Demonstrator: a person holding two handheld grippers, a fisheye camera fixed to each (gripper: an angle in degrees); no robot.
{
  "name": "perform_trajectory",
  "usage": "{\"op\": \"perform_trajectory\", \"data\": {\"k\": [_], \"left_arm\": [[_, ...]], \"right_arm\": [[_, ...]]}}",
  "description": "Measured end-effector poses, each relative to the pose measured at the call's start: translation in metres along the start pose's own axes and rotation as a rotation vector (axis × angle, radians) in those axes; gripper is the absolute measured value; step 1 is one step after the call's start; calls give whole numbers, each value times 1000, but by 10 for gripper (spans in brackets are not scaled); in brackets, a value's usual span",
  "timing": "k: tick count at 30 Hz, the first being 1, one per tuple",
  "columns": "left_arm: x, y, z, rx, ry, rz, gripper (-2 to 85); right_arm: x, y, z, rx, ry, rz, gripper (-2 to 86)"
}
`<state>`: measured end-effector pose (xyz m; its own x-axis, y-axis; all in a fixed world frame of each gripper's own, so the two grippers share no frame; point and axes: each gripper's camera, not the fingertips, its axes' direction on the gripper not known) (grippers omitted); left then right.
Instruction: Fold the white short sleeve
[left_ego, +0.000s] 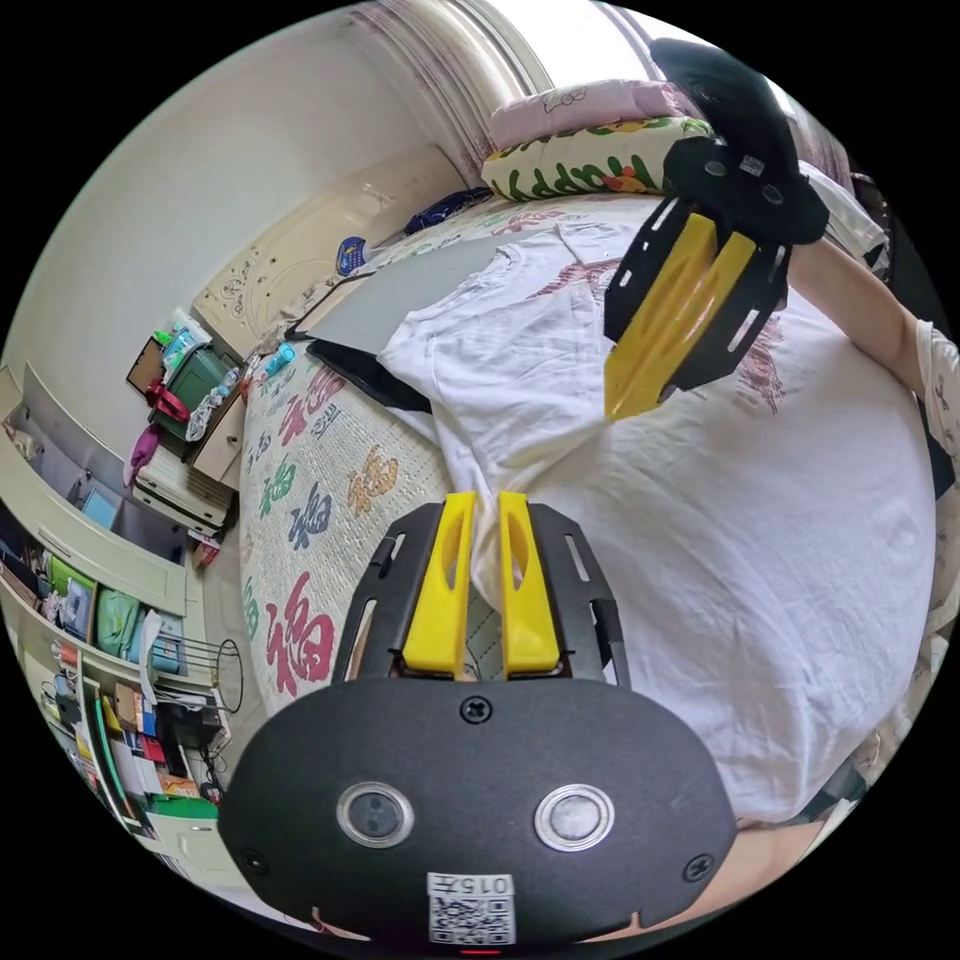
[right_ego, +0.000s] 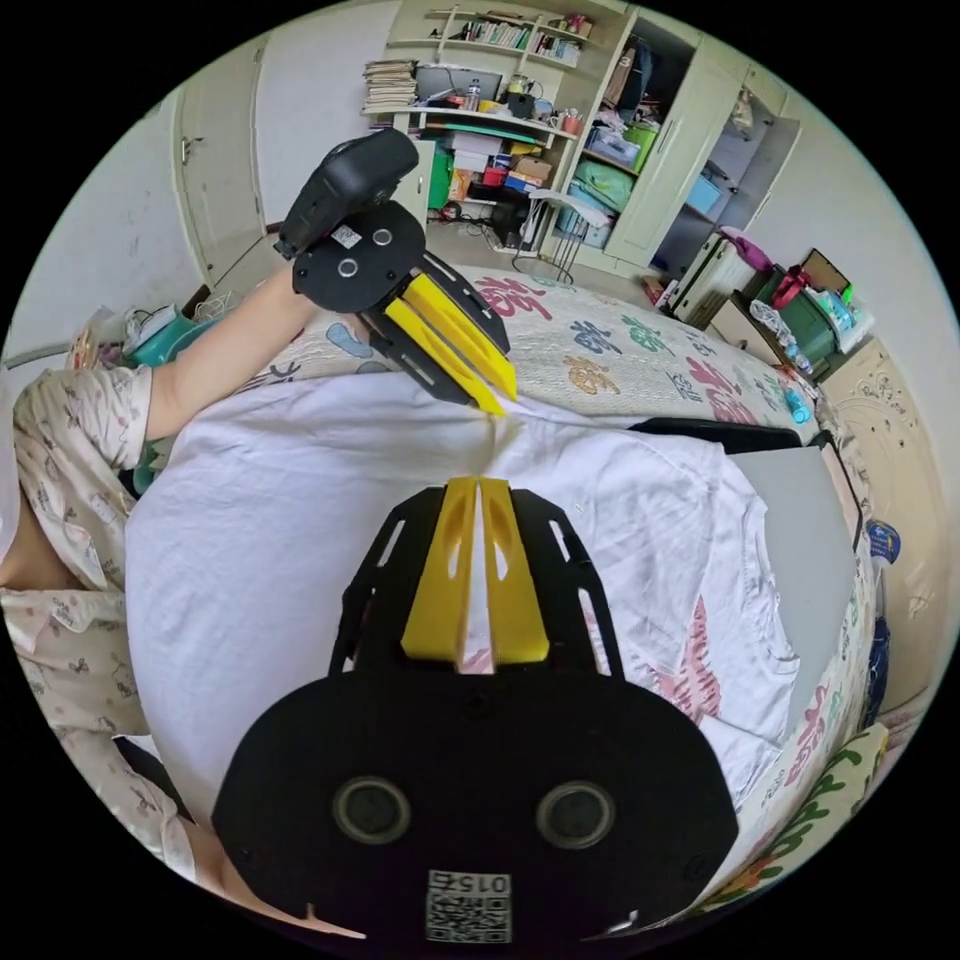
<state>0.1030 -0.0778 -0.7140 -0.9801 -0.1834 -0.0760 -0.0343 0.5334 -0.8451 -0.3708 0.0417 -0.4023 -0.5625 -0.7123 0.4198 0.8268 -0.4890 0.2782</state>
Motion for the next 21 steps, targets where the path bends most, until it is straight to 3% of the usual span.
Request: {"op": "perform_trajectory", "data": {"k": [4, 10, 14, 21], "left_arm": [[2, 3, 2, -13, -20, 3, 15], [5, 8, 8, -13, -24, 7, 12], [5, 13, 14, -14, -23, 8, 13], [8, 23, 31, -24, -32, 15, 13]], "right_arm": [[2, 2, -1, 4, -10, 14, 2], [-7, -5, -1, 37, 18, 16, 76], [-20, -14, 5, -17, 81, -13, 3], [-17, -25, 3, -42, 6, 16, 2]]}}
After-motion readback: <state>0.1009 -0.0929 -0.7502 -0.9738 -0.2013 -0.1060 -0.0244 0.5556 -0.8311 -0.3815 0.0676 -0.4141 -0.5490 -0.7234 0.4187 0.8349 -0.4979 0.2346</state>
